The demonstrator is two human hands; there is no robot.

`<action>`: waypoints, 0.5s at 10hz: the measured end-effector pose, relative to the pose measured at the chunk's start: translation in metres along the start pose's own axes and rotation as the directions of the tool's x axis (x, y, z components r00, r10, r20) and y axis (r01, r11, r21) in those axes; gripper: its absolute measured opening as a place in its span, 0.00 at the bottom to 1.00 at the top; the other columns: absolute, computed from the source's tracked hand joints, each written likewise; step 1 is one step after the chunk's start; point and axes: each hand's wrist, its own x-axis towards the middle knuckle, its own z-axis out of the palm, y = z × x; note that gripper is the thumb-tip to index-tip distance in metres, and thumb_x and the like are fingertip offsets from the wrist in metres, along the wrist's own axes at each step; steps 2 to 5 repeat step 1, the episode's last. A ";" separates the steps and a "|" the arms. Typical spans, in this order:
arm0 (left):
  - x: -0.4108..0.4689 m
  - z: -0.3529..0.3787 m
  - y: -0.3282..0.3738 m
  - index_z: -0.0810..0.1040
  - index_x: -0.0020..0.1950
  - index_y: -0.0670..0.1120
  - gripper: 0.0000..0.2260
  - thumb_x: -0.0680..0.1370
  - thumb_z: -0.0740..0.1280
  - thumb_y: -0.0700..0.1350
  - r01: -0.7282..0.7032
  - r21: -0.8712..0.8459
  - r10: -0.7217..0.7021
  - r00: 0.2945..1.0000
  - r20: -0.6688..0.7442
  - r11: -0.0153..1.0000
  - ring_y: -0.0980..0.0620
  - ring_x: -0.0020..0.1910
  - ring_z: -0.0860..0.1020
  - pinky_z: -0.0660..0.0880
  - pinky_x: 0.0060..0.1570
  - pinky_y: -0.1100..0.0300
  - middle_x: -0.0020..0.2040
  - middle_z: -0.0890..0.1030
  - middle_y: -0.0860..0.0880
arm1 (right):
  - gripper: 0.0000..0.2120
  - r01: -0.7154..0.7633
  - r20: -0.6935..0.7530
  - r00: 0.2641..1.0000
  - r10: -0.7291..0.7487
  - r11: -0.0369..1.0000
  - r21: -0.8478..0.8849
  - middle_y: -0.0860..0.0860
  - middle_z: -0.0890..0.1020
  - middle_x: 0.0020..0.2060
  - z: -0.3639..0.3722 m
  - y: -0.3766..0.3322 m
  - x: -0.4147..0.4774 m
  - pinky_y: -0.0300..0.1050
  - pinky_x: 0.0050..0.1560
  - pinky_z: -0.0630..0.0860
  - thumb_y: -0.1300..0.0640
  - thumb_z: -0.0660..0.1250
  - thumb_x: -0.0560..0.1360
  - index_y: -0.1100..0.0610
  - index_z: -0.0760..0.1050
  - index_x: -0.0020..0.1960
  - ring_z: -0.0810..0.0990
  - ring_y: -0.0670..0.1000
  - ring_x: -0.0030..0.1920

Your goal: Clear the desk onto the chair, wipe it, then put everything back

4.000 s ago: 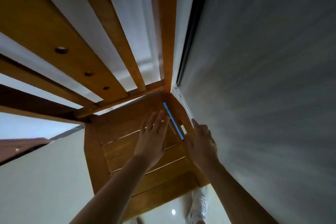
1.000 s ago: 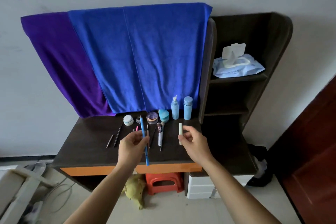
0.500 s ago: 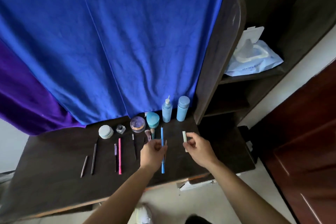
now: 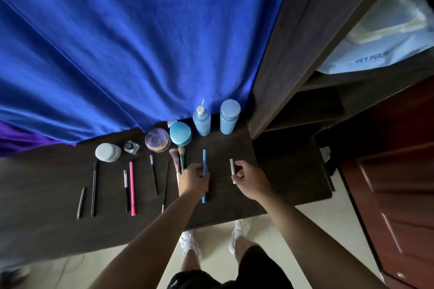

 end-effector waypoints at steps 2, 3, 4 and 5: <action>0.006 0.006 0.001 0.81 0.57 0.47 0.11 0.74 0.71 0.45 0.009 -0.006 -0.009 1.000 0.013 1.000 0.48 0.52 0.81 0.68 0.42 0.61 0.45 0.83 0.51 | 0.23 -0.019 0.009 1.000 0.019 1.000 -0.003 0.48 0.82 0.55 -0.005 0.007 0.009 0.44 0.54 0.77 0.50 0.66 0.79 0.48 0.69 0.73 0.81 0.50 0.56; 0.006 0.006 0.001 0.81 0.57 0.47 0.11 0.74 0.71 0.45 0.009 -0.006 -0.009 1.000 0.013 1.000 0.48 0.52 0.81 0.68 0.42 0.61 0.45 0.83 0.51 | 0.23 -0.019 0.009 1.000 0.019 1.000 -0.003 0.48 0.82 0.55 -0.005 0.007 0.009 0.44 0.54 0.77 0.50 0.66 0.79 0.48 0.69 0.73 0.81 0.50 0.56; 0.006 0.006 0.001 0.81 0.57 0.47 0.11 0.74 0.71 0.45 0.009 -0.006 -0.009 1.000 0.013 1.000 0.48 0.52 0.81 0.68 0.42 0.61 0.45 0.83 0.51 | 0.23 -0.019 0.009 1.000 0.019 1.000 -0.003 0.48 0.82 0.55 -0.005 0.007 0.009 0.44 0.54 0.77 0.50 0.66 0.79 0.48 0.69 0.73 0.81 0.50 0.56; 0.006 0.006 0.001 0.81 0.57 0.47 0.11 0.74 0.71 0.45 0.009 -0.006 -0.009 1.000 0.013 1.000 0.48 0.52 0.81 0.68 0.42 0.61 0.45 0.83 0.51 | 0.23 -0.019 0.009 1.000 0.019 1.000 -0.003 0.48 0.82 0.55 -0.005 0.007 0.009 0.44 0.54 0.77 0.50 0.66 0.79 0.48 0.69 0.73 0.81 0.50 0.56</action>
